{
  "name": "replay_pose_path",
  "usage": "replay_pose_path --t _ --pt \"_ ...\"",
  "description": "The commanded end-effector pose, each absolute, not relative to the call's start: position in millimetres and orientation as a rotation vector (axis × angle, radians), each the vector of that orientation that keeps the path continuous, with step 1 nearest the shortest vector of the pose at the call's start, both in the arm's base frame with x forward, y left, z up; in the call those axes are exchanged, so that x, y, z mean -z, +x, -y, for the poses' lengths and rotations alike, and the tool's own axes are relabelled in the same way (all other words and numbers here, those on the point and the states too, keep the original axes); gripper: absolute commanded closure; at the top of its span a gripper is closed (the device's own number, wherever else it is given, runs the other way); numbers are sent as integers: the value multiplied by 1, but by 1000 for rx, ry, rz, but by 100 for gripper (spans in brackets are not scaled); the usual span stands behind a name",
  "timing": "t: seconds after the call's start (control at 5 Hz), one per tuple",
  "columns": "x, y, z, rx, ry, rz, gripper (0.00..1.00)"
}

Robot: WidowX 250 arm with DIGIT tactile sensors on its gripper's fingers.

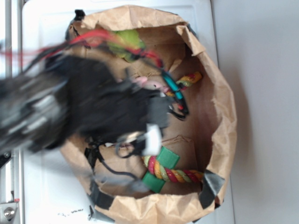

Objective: Grab the multicolored rope.

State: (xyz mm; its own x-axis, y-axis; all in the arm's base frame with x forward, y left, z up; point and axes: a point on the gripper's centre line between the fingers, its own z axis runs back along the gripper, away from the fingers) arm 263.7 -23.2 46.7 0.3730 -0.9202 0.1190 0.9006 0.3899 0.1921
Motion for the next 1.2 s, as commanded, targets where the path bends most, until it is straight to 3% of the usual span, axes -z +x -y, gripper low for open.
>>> replay_pose_path --t 0.0,0.2,0.4,0.8,1.0 --pt "-42 232 48 1319 114 218 0" --pt "-39 217 51 1274 105 224 0" --pt "-48 208 46 1170 37 256 0" --pt "-70 252 7 902 -154 234 0" --pt "-97 288 -2 882 -163 245 0"
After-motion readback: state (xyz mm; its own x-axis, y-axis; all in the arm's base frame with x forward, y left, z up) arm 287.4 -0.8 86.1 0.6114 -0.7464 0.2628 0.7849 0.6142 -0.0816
